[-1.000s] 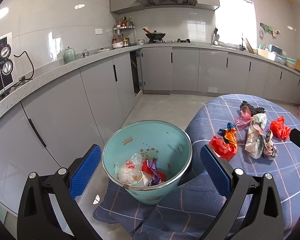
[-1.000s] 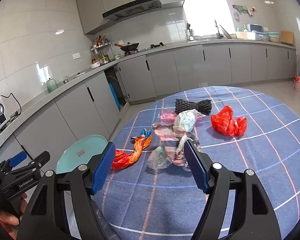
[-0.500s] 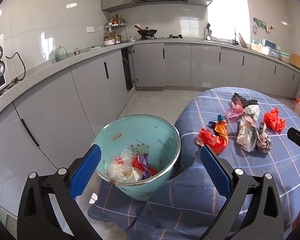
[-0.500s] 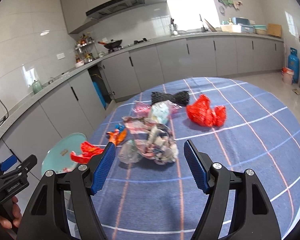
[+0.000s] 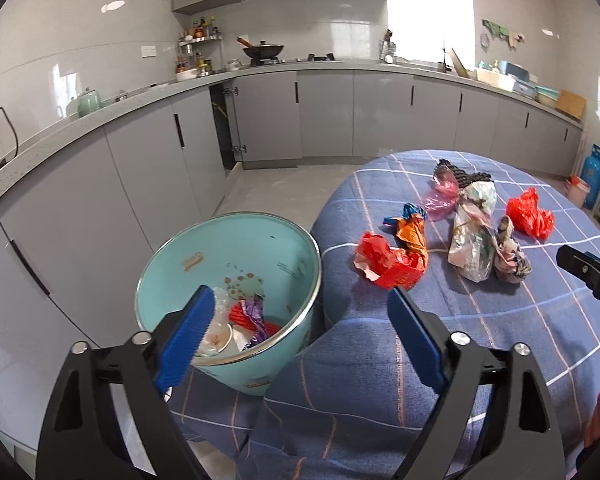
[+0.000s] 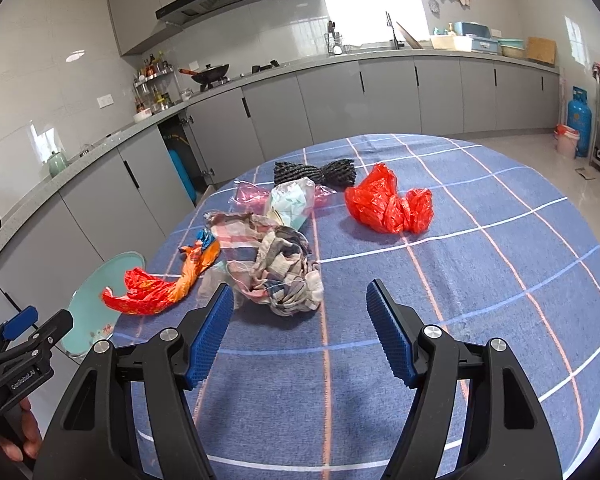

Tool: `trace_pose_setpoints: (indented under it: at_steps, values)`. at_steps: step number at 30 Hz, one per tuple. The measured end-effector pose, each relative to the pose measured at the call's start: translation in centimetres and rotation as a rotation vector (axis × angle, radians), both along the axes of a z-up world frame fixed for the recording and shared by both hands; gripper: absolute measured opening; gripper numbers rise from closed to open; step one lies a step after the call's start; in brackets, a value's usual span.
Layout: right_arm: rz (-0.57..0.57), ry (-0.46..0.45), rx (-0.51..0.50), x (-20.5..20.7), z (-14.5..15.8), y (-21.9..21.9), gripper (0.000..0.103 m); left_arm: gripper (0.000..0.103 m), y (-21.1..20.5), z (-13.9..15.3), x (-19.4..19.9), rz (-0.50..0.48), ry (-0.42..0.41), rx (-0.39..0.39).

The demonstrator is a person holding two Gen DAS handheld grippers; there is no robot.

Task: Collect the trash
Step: 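Grasp the red plastic bag with the left tool while the right tool grasps the checked cloth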

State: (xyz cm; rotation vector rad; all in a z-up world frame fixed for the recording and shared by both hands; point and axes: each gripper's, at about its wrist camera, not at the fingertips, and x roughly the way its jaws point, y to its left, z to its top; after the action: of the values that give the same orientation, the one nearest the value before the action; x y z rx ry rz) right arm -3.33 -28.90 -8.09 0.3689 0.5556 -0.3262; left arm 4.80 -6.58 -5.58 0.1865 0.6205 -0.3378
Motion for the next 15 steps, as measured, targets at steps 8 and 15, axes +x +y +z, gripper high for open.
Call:
trace_pose_setpoints:
  at_steps: [8, 15]
  values:
    - [0.050, 0.051, 0.074, 3.2, -0.6, -2.0, 0.069, 0.078, -3.4, -0.2, 1.3, -0.078, -0.008, 0.015]
    - [0.089, 0.113, 0.172, 6.8, -2.1, -3.4, 0.069, 0.072, -6.3, -1.2, 3.4, -0.119, 0.023, 0.021]
